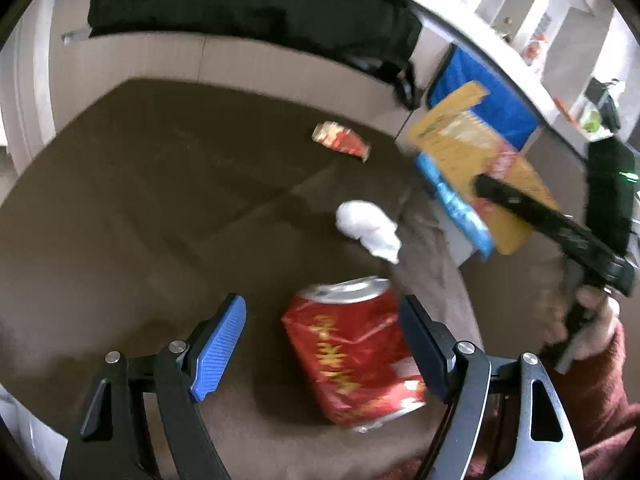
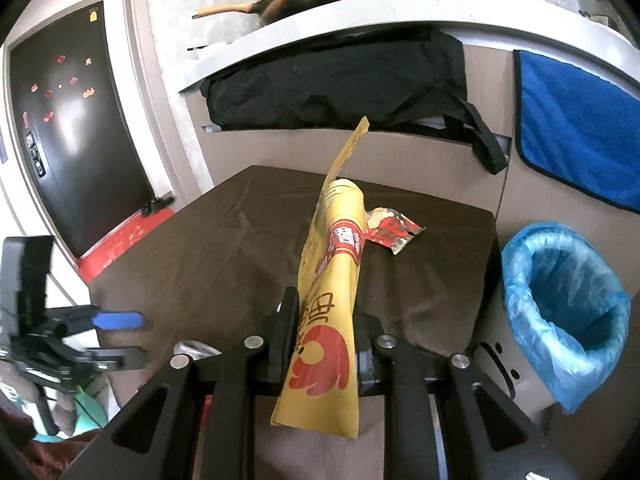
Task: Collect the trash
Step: 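Lift the red can with the left tool while the right tool holds the pouch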
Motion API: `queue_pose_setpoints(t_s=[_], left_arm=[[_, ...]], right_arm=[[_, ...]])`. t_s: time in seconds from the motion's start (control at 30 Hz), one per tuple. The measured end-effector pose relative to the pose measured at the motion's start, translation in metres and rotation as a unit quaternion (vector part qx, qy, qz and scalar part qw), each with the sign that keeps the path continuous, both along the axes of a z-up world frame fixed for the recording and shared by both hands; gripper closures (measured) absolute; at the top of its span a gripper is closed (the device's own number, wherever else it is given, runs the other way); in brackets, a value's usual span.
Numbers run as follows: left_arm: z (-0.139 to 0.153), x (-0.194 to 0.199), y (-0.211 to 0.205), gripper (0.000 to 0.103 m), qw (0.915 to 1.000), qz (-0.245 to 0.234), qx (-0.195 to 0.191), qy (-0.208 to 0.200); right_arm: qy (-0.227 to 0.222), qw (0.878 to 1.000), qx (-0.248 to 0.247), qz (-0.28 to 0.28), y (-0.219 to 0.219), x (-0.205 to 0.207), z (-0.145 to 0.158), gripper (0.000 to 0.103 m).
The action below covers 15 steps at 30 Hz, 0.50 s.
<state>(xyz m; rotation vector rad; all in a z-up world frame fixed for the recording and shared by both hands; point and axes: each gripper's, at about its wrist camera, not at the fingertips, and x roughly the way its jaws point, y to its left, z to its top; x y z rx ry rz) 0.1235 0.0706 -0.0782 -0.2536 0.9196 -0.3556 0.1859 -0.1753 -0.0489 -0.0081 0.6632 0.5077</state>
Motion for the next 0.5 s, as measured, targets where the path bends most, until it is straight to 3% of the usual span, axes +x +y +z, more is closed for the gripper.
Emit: queue_pose_setpoints(t_s=[0.17,0.33,0.4,0.5], left_arm=[[-0.027,0.012,-0.015,0.024,0.9983,-0.028,-0.016,0.049],[-0.032,0.023,-0.037,0.025,0.998,-0.035,0.009,0.052],[-0.032,0.026,-0.04,0.045,0.9976,-0.032,0.004,0.061],[-0.032,0.027,-0.04,0.05,0.9976,-0.024,-0.006,0.064]], right_arm=[[0.002,1.0,-0.003,-0.008,-0.012,-0.011,-0.005,0.083],[0.017,1.0,0.006,-0.017,-0.021,-0.008,-0.014,0.083],[0.02,1.0,0.007,-0.017,-0.021,-0.009,-0.017,0.083],[0.02,1.0,0.004,-0.017,-0.022,-0.009,-0.019,0.083]])
